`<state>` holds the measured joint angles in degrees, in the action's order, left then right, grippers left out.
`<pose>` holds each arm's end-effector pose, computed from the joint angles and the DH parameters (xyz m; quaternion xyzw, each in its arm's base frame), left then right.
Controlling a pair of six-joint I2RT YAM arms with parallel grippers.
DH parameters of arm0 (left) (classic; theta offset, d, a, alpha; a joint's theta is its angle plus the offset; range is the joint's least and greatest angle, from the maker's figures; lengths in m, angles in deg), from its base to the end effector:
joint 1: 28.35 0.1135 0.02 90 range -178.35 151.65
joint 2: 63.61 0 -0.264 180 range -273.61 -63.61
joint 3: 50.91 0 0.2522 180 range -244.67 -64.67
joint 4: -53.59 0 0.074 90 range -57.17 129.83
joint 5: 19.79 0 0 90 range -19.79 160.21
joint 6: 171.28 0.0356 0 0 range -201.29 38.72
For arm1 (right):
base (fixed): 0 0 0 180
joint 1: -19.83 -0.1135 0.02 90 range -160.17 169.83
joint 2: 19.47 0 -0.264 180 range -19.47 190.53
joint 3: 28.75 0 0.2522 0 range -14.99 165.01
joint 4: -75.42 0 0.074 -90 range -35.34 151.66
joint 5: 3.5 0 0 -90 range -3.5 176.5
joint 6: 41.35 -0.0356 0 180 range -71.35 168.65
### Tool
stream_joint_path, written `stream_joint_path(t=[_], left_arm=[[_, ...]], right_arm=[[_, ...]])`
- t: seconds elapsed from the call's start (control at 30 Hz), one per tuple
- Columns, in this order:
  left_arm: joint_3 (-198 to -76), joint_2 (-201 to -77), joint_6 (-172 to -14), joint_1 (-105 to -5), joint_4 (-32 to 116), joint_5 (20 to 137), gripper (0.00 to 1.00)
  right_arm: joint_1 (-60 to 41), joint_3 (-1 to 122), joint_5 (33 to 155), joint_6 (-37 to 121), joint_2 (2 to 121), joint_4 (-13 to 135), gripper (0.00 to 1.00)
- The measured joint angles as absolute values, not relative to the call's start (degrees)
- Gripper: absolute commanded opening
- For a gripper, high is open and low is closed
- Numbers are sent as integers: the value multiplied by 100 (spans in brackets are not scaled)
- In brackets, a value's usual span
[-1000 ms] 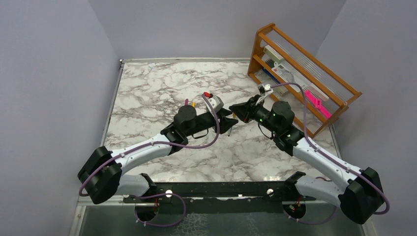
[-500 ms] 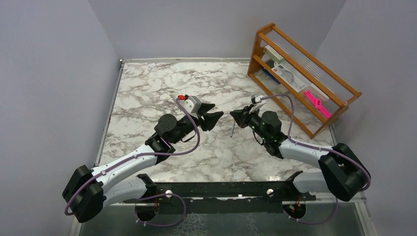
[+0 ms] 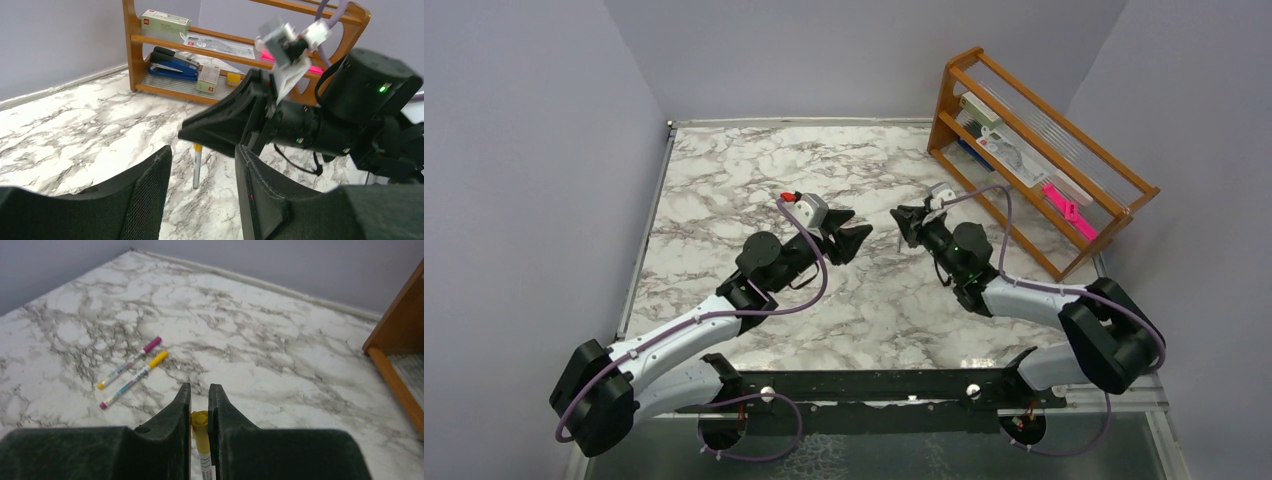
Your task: Insert the pens into the pen caps
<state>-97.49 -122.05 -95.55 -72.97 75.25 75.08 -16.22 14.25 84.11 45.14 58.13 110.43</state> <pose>0.1662 -0.1683 0.3053 0.1998 0.6126 -0.3995 0.6521 0.2276 0.1639 0.2289 -0.1831 0.6804 0.2263 0.6726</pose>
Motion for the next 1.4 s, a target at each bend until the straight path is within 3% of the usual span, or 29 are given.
stream_joint_path(t=[0.2,0.43,0.67,0.97,1.4], left_arm=[[-9749,-12213,-9581,-7295,7518,7508,51],[-9749,-12227,-9581,-7255,7518,7512,52],[-9749,-12299,-9625,-7229,7492,7534,52],[-9701,-11796,-9638,-7190,7365,7534,52],[-9627,-10817,-9489,-7146,6287,7199,52]], right_arm=[[-1648,900,8262,4488,6502,11474,1],[-1651,977,8168,4309,6191,11163,1],[-1648,2834,8214,3618,6115,9579,1],[-1646,5682,9475,2232,8067,7402,1],[-1646,6026,10938,923,9909,7229,1]])
